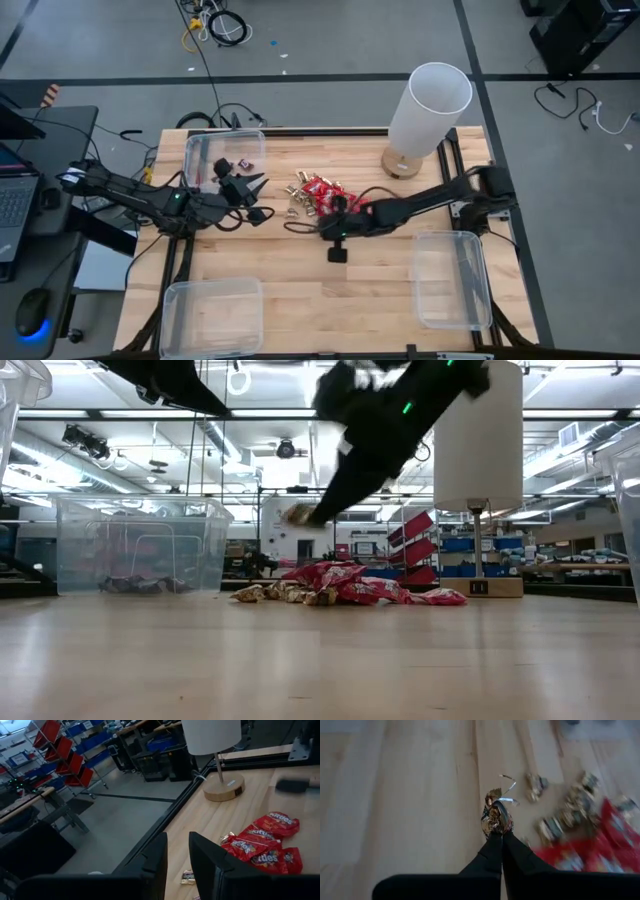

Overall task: Sort candy
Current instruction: Put the gold chocolate into the bottom right transparent bin

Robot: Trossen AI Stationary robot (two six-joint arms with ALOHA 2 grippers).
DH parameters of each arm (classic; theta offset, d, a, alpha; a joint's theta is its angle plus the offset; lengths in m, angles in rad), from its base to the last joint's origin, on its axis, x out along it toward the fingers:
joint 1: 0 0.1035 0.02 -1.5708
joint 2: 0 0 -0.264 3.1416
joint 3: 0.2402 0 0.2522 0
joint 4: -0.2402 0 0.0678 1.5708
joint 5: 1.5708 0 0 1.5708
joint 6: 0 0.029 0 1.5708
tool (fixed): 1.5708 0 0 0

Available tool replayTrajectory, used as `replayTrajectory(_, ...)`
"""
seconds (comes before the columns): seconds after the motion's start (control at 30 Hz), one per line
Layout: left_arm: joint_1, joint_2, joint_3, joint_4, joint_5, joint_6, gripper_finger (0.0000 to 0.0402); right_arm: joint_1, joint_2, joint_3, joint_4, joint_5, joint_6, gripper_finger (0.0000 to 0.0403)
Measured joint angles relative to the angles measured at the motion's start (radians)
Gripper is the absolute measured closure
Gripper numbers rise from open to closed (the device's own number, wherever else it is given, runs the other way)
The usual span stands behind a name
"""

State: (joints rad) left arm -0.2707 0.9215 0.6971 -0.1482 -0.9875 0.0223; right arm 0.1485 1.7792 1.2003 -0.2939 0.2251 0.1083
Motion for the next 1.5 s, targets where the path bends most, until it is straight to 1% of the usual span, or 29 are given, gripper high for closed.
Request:
replayTrajectory(0.17, 0.000, 0.000, 0.000, 0.000, 0.000, 0.000, 0.0319, 0.012, -0.185, 0.000, -0.243, -0.034, 0.095, 0.0403)
replayTrajectory(0.27, 0.000, 0.000, 0.000, 0.000, -0.001, 0.000, 0.0319, 0.019, -0.302, 0.000, -0.405, -0.068, 0.180, 0.0403)
replayTrajectory(0.3, 0.000, 0.000, 0.000, 0.000, -0.001, 0.000, 0.0319, 0.021, -0.338, 0.000, -0.463, -0.083, 0.213, 0.0403)
replayTrajectory(0.4, 0.000, 0.000, 0.000, 0.000, -0.001, 0.000, 0.0319, 0.036, -0.446, 0.000, -0.631, -0.172, 0.293, 0.0403)
replayTrajectory(0.57, 0.000, 0.000, 0.000, 0.000, -0.001, 0.000, 0.0319, 0.085, -0.596, 0.000, -0.844, -0.268, 0.502, 0.0403)
replayTrajectory(0.7, 0.000, 0.000, 0.000, -0.001, -0.001, 0.001, 0.0319, 0.135, -0.670, 0.000, -0.979, -0.319, 0.701, 0.0403)
replayTrajectory(0.77, 0.000, 0.000, 0.000, -0.001, -0.001, 0.001, 0.0319, 0.165, -0.683, 0.000, -1.044, -0.336, 0.788, 0.0403)
replayTrajectory(0.93, 0.000, 0.000, 0.000, -0.001, -0.002, 0.024, 0.0319, 0.242, -0.678, 0.000, -1.190, -0.447, 1.008, 0.0403)
replayTrajectory(1.1, 0.000, 0.000, 0.000, -0.001, -0.003, 0.026, 0.0319, 0.298, -0.651, -0.013, -1.203, -0.512, 1.158, 0.0403)
replayTrajectory(1.23, 0.000, 0.000, -0.001, -0.002, -0.008, 0.026, 0.0319, 0.340, -0.604, -0.014, -1.203, -0.545, 1.222, 0.0403)
replayTrajectory(1.5, 0.000, 0.000, -0.001, -0.002, -0.009, 0.026, 0.0319, 0.405, -0.502, -0.014, -1.190, -0.552, 1.208, 0.0400)
